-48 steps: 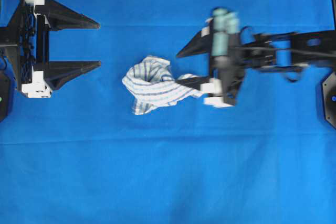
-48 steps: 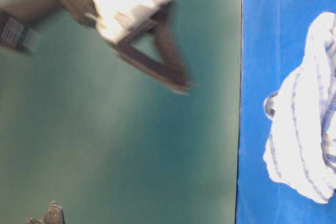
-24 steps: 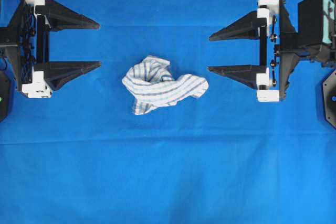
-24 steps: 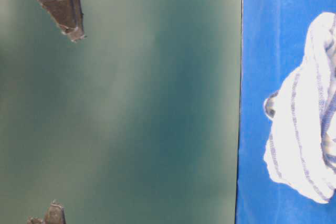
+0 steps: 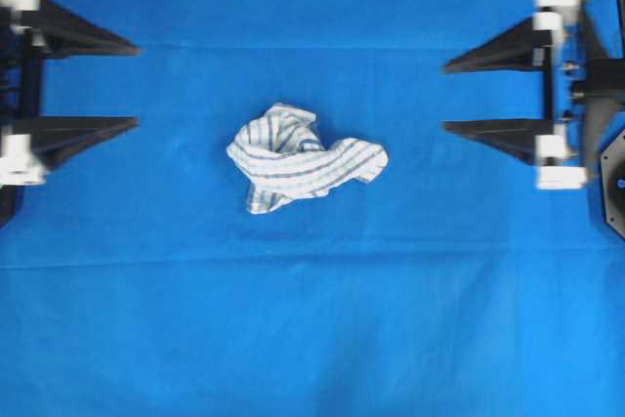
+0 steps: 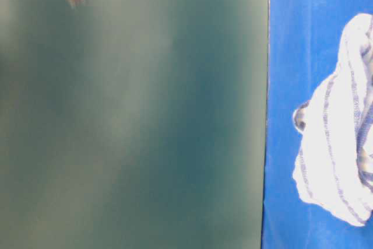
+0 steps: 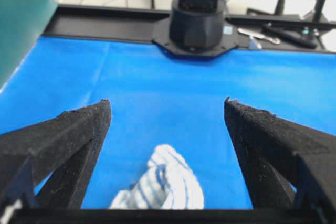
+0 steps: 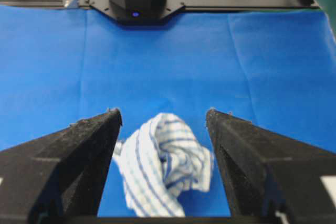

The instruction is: Hand over the towel.

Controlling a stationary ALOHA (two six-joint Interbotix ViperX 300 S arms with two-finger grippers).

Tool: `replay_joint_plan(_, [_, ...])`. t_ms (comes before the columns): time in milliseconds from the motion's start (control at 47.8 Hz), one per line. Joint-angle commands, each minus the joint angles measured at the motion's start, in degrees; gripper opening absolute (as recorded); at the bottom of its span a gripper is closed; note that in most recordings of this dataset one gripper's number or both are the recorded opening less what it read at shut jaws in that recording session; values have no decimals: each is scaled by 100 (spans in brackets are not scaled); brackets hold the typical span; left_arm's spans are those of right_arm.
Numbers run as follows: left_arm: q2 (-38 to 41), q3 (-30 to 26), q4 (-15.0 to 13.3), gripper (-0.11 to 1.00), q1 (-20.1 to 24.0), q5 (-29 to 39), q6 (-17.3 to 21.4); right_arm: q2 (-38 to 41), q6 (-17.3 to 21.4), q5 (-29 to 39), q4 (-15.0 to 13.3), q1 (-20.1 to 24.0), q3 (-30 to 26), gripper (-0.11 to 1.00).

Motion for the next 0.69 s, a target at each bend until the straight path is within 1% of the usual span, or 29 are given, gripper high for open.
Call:
replay_joint_plan(0, [-422,97,9,93,-18,237,-9,-360,9,123,9,0,114,69])
replay_joint_plan(125, [-1072,475,9,93,-18,404,0,-993,0,255,-18,0,554,69])
replay_joint_plan(334, [-1986,1257,18,93,-9,431,0,-1898,0,167,-35,0,1415,69])
replay_joint_plan(502, [-2268,1749,9,93,53,422,-9,-2417,18,105,53,9,2101,69])
replay_joint_plan(669, [-2259,2039,18,93,70,264,-26,-2470,18,-211,141,0,2514,69])
